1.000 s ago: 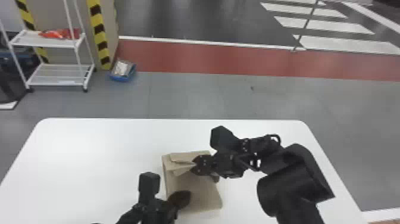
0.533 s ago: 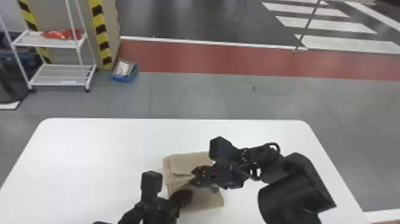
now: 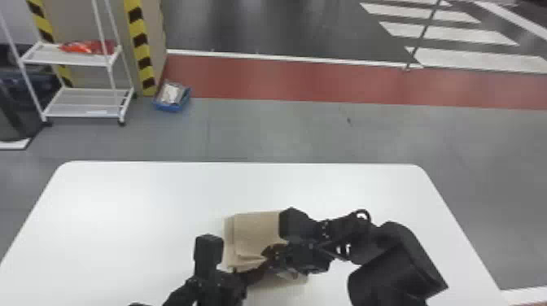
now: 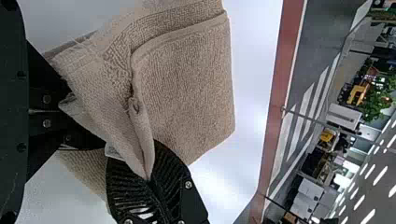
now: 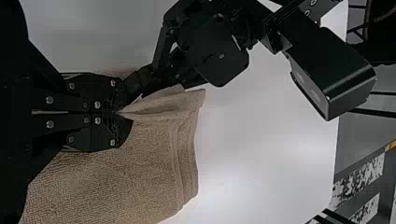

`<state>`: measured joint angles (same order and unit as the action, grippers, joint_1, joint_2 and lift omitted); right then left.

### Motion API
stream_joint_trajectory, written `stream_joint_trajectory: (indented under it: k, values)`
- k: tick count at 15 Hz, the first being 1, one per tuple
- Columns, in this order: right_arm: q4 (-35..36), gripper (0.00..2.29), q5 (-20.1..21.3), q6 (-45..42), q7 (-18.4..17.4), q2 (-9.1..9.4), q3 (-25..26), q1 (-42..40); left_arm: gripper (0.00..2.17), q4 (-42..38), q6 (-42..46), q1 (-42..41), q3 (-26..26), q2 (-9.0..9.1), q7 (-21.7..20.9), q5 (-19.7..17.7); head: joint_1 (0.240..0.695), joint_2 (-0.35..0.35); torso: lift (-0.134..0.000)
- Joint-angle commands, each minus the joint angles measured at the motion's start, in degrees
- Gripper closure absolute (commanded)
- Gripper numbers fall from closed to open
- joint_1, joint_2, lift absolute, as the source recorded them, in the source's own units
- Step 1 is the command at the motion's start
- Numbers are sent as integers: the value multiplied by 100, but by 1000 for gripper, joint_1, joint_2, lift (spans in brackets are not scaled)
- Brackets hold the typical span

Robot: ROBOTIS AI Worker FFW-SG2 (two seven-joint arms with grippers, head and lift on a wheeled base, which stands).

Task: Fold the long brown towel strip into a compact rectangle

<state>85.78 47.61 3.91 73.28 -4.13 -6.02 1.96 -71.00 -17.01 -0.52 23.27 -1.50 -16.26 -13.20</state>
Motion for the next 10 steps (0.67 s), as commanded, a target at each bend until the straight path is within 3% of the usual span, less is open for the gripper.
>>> stream_joint_trajectory:
  k: [1,10]
  values:
    - [1,1295,29,-43,20,-17,92,15,1382,-10,0,-9,2,-17,0,1,695,-157,0]
    - [-553,1291,29,-271,-191,-17,-75,147,1382,25,0,17,2,18,-9,28,695,-166,0]
